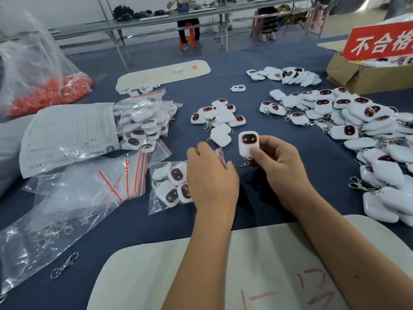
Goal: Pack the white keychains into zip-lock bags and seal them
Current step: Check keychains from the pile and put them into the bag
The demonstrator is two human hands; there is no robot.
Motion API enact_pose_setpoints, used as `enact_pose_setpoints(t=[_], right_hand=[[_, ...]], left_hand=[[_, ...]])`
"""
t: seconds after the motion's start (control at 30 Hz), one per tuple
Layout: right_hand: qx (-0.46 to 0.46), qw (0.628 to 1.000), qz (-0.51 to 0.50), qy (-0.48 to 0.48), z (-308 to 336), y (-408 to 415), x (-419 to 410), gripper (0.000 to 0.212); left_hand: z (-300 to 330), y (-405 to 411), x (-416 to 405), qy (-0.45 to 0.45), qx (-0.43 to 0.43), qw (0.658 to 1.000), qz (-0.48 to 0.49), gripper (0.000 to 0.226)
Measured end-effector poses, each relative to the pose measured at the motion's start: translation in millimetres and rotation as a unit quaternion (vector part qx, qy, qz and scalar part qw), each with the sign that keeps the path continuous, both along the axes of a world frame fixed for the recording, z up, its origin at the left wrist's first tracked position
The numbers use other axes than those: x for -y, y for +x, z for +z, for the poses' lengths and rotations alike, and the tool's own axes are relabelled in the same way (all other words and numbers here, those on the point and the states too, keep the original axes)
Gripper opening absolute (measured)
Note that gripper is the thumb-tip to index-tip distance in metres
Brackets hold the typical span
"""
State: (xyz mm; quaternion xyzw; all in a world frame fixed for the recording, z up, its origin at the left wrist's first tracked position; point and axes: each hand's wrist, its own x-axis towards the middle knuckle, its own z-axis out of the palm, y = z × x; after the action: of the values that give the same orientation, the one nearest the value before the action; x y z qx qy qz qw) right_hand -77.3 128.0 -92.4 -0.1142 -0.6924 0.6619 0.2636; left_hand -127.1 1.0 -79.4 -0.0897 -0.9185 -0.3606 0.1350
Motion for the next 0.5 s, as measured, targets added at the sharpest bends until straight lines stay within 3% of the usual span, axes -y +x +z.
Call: enact_pose_setpoints(t=[0.17, 0.5], right_hand=[[0.012, 1.000, 0.011, 0.002, 1.1, 0.9, 0.3, 0.019], [0.027, 0.994, 0.069, 0.080, 4.4, 5.6, 2.9, 0.021]], left_hand=[[2.6, -3.9, 4.9, 0.016, -0.013, 1.000, 0.023, 0.013], [6.4, -2.1, 4.7, 0.197, -0.048, 0.978, -0.041, 0.017]])
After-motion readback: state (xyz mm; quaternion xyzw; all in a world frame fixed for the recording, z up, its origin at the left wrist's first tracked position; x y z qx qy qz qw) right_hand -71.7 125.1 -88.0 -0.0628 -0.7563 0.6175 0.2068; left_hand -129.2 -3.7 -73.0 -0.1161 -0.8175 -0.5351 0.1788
